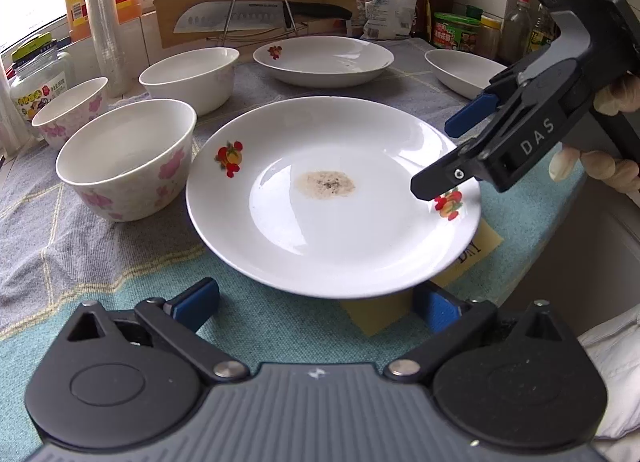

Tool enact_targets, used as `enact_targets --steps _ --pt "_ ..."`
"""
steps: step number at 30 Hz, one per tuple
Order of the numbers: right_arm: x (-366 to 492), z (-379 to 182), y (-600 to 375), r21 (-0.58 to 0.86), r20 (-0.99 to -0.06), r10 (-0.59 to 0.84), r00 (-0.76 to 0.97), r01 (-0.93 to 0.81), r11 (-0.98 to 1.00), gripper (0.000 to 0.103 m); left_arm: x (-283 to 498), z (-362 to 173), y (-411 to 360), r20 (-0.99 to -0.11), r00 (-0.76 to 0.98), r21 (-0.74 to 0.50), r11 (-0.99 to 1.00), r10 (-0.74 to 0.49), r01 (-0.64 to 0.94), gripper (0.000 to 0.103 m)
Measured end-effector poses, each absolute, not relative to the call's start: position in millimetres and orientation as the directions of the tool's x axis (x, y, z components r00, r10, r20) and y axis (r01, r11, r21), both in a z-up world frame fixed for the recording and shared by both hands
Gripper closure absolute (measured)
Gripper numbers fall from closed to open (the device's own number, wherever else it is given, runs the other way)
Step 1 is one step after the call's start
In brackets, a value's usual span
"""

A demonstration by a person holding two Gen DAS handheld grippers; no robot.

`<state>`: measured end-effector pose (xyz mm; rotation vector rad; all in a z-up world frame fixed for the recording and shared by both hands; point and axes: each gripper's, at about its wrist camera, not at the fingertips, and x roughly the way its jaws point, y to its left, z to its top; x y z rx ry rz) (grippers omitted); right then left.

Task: Organize plates and bowls
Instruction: 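Move the right tool to the rim of the large brown-stained plate, then close the right tool on the rim of the stained plate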

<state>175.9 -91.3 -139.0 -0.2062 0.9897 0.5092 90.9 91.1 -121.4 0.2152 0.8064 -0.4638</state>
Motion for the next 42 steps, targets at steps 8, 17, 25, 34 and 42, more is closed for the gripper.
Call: enact_targets --steps 8,17,25,34,42 --pt "191 -146 -82 0.056 -0.849 0.318 0.421 -0.527 0.848 0.000 94 -122 91 -0.723 0.609 0.013 0.876 -0.326 0.483 0.000" --pt "205 -144 -75 0.055 -0.873 0.311 0.376 -0.558 0.828 0.000 99 -123 93 -0.714 0.593 0.015 0.840 -0.371 0.542 0.000" --pt "213 -144 -69 0.085 -0.875 0.350 0.334 -0.607 0.790 0.000 104 -123 94 -0.709 0.574 0.018 0.803 -0.409 0.595 0.000" --pt "229 -139 -72 0.221 -0.866 0.432 0.251 -0.582 0.782 0.000 99 -122 95 -0.694 0.581 0.053 0.775 -0.424 0.629 0.000" --pt "237 -137 -70 0.289 -0.862 0.471 0.189 -0.580 0.762 0.000 101 -121 100 -0.690 0.571 0.066 0.746 -0.445 0.662 0.000"
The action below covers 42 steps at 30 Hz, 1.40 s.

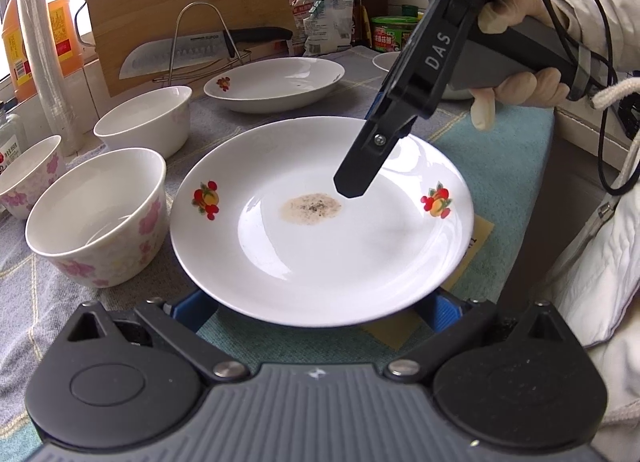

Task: Organize plates and bowls
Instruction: 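Close the right tool on the rim of the stained plate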

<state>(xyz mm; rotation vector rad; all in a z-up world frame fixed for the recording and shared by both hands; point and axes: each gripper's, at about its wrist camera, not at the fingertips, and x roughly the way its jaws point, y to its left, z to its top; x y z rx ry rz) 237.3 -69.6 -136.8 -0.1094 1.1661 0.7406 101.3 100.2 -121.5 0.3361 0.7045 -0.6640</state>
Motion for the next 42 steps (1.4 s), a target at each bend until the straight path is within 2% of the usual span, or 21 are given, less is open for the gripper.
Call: enact_targets --steps 12,17,23,42 --pt "260 -137 -67 0.381 -0.854 0.512 0.090 -0.560 0.736 0.002 104 -119 103 -0.695 0.553 0.087 0.709 -0.460 0.699 0.000" --pt "265 -136 -66 0.386 -0.859 0.507 0.071 -0.560 0.733 0.013 105 -119 104 -0.701 0.542 0.082 0.702 -0.464 0.708 0.000" --pt "270 -136 -71 0.402 -0.858 0.509 0.065 -0.530 0.746 0.020 107 -118 104 -0.706 0.532 0.080 0.694 -0.468 0.716 0.000" --pt "274 -137 -74 0.430 -0.851 0.521 0.062 -0.487 0.760 0.022 108 -115 104 -0.712 0.527 0.103 0.674 -0.463 0.731 0.000"
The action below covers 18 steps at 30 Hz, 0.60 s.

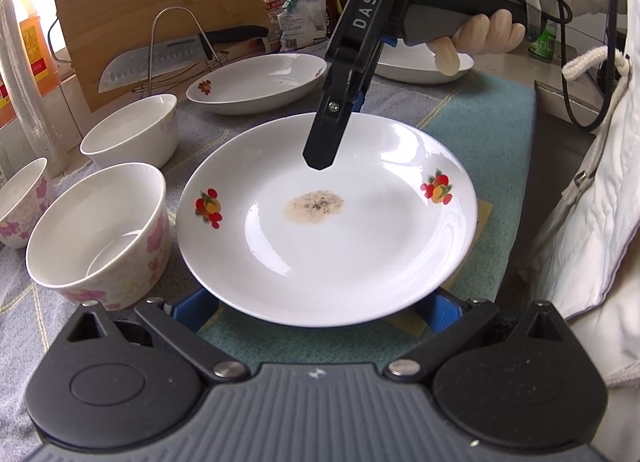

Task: Organize plates and bowls
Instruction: 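Close the right tool on the rim of the stained plate, then hold the stained plate by its rim with the right tool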

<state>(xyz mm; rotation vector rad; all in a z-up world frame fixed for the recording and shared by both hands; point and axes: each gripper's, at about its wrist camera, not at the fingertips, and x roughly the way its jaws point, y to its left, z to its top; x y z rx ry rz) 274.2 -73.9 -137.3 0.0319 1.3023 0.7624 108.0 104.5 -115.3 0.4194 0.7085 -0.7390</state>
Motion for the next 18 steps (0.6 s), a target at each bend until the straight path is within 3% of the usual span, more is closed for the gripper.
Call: enact_targets --steps 18 --pt "275 -138 -72 0.432 -0.851 0.523 0.044 -0.508 0.745 0.022 122 -112 111 -0.729 0.457 0.046 0.629 -0.510 0.776 0.001"
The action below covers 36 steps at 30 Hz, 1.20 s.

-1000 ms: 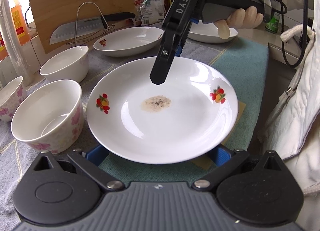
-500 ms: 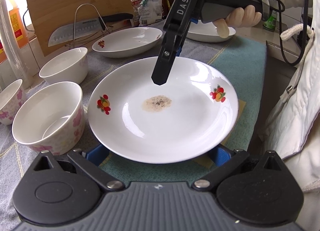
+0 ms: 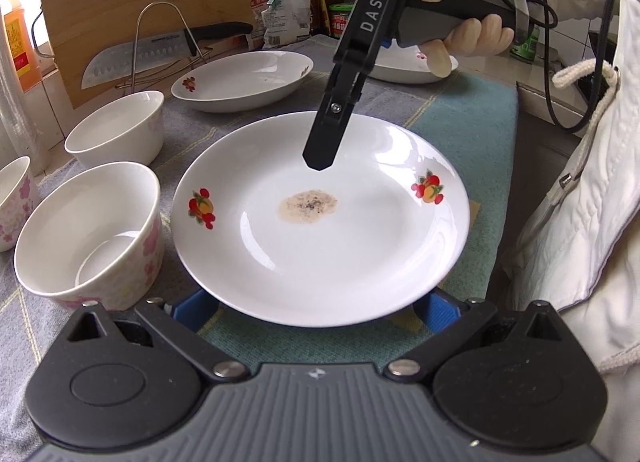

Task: Organize plates and bowls
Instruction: 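Hold the stained plate by its rim with the right tool, then carry the stained plate with the right tool over the deep fruit-decal plate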

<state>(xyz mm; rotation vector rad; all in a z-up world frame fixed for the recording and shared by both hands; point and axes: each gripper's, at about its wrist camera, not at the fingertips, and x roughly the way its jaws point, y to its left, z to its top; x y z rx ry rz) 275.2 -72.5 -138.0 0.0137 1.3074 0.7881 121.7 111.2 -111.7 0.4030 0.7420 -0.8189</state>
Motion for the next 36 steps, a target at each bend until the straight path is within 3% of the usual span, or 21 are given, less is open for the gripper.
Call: enact_targets --steps 36 --pt "266 -121 -100 0.460 -0.815 0.569 0.109 -0.477 0.749 0.022 131 -99 96 -0.727 0.428 0.022 0.604 -0.537 0.797 0.002"
